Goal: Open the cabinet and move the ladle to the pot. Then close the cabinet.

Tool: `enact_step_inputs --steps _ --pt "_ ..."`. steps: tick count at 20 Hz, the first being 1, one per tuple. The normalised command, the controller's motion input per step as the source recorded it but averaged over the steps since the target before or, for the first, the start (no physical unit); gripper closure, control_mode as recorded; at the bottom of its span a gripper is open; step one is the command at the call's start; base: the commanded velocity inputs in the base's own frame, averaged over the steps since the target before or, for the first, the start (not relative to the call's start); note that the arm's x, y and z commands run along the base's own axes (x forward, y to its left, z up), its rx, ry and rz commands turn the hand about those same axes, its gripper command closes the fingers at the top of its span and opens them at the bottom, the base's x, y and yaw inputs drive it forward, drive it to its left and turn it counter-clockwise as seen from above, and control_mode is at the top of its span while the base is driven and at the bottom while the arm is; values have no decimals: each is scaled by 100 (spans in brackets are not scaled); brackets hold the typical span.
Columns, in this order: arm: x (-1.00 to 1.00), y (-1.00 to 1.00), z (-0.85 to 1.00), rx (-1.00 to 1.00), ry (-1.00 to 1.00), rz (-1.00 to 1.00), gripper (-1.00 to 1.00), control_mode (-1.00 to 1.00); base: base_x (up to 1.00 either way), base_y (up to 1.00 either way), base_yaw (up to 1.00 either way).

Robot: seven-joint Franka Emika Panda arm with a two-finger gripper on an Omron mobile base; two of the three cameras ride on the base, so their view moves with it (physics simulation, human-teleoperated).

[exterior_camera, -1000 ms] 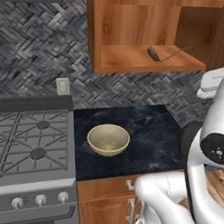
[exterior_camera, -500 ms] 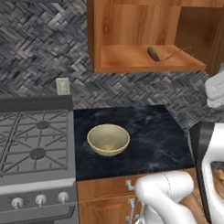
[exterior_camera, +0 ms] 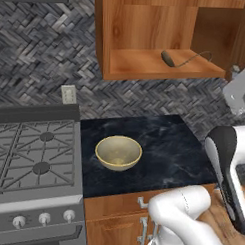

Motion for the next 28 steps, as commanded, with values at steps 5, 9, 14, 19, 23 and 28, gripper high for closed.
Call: enact_step_inputs --steps 5,9,14,19,23,28 --pt "26 -2 41 -6 30 0 -100 -100 0 0 0" --pt "23 -8 25 -5 13 0 -100 -100 0 0 0" --pt "3 -12 -3 -10 -6 0 -100 -100 0 0 0" --pt "0 -18 -23 -7 -3 0 -100 -100 0 0 0" --pt "9 -16 -17 -2 0 0 -100 -100 0 0 0" --pt "28 -5 0 0 1 0 -100 -100 0 0 0"
